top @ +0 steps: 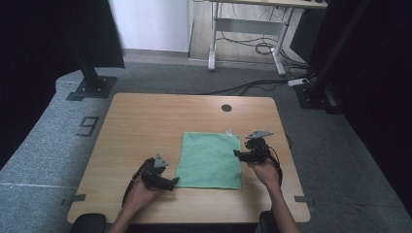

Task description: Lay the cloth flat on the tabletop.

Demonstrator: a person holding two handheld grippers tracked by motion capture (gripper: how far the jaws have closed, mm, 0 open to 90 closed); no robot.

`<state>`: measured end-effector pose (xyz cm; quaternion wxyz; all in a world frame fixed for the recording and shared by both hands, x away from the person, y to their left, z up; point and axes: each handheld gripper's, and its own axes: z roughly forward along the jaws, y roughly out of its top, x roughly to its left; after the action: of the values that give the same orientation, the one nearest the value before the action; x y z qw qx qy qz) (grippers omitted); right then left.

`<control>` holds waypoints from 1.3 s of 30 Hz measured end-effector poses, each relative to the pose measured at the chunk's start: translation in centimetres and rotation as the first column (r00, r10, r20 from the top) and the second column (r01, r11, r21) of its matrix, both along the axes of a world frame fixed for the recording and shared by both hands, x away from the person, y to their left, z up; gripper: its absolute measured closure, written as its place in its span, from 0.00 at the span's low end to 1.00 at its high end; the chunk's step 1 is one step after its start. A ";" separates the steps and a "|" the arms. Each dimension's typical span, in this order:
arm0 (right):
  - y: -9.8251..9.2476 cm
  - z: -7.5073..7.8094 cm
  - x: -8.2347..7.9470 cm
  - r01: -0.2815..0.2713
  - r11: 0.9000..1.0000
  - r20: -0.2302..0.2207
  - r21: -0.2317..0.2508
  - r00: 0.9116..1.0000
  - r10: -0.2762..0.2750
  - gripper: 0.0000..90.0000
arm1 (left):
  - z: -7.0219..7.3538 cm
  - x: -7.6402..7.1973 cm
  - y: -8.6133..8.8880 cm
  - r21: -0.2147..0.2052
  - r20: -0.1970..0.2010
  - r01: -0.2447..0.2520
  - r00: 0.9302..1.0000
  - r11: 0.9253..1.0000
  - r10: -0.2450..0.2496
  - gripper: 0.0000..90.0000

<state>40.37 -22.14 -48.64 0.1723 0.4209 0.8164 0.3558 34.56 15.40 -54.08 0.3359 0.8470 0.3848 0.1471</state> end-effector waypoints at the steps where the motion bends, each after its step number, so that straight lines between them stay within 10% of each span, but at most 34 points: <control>1: 0.0 -0.3 -0.2 -0.003 1.000 -0.003 0.005 1.000 0.003 0.39 | 0.2 0.2 0.0 -0.015 0.002 -0.002 1.000 1.000 0.002 0.03; 13: -0.6 -4.1 -2.6 0.052 0.997 -0.067 -0.049 0.996 -0.055 0.18 | 0.5 2.1 -1.8 -0.039 0.016 -0.025 1.000 0.999 0.026 0.03; 19: -0.5 -5.0 -2.8 0.061 0.992 -0.065 -0.115 0.996 -0.069 0.17 | -0.5 2.7 -2.8 0.070 0.044 -0.046 0.998 0.997 0.043 0.04; 39: 2.5 -5.5 -0.9 0.028 0.993 -0.066 -0.114 0.997 -0.036 0.16 | -0.6 2.3 1.5 0.040 0.018 -0.118 0.993 0.992 0.118 0.03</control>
<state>39.48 -19.62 -54.16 0.1737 0.4355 0.8338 0.2914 36.84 16.91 -54.73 0.3123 0.8283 0.4284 0.1811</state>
